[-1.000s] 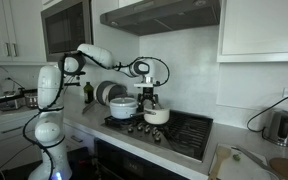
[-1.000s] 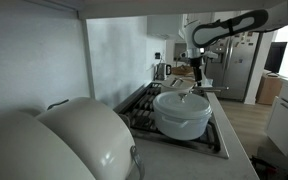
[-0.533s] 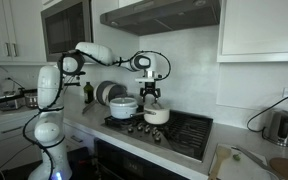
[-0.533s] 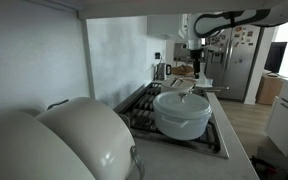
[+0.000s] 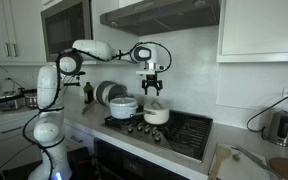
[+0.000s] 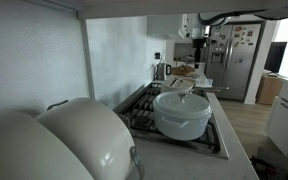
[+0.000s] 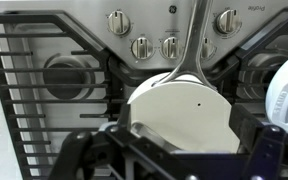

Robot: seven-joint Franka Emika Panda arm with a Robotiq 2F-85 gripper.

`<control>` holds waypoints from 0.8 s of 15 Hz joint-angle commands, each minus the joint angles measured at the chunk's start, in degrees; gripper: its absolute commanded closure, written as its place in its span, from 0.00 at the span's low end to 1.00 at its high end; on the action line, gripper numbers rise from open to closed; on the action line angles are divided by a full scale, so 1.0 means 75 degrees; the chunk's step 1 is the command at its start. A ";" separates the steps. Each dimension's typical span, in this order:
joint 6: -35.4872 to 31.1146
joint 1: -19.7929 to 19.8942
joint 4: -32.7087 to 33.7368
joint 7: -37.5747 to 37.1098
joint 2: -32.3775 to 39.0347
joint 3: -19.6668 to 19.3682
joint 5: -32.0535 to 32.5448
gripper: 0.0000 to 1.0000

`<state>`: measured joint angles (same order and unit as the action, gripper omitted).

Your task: Move the pot at the right to the left then remove the lid on the pot on the right and place it on the stove

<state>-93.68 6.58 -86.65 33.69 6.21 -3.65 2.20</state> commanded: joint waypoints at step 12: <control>0.0045 -0.0107 -0.0014 -0.0070 0.0112 0.0076 0.0078 0.00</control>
<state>-93.69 6.45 -86.74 33.69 6.83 -3.58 2.20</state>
